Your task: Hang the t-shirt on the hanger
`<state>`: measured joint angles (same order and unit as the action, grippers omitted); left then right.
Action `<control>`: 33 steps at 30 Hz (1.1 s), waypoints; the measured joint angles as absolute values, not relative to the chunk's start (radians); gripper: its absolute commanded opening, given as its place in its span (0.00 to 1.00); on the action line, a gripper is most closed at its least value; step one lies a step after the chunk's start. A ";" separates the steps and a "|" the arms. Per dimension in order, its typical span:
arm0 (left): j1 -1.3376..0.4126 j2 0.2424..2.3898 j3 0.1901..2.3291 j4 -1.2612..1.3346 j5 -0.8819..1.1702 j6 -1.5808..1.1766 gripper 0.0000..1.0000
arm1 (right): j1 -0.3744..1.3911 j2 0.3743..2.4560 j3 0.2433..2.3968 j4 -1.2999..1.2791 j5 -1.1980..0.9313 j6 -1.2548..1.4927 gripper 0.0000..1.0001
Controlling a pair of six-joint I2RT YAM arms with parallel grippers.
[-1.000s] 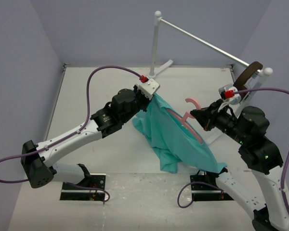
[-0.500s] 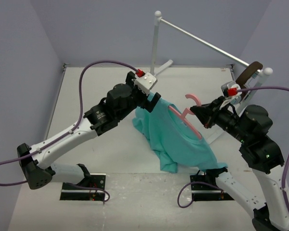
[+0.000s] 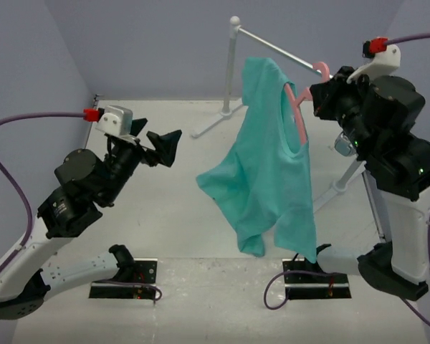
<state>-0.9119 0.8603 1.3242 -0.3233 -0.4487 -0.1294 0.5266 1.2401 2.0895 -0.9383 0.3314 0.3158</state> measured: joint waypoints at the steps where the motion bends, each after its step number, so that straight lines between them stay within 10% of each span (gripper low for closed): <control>1: -0.912 0.849 1.314 -0.356 -0.452 -0.148 1.00 | 0.528 1.288 2.137 -0.951 0.385 0.315 0.00; 21: -0.910 0.425 0.654 -0.481 -0.397 -0.170 1.00 | 0.381 1.736 2.445 -1.102 0.745 0.290 0.00; 33: -0.903 0.416 0.622 -0.456 -0.335 -0.174 1.00 | 0.348 1.755 2.331 -1.078 0.768 0.352 0.00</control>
<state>-0.9031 0.4157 0.6224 -0.4563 -0.3345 -0.1738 0.3480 1.7554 2.3312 -1.0782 0.7681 0.3518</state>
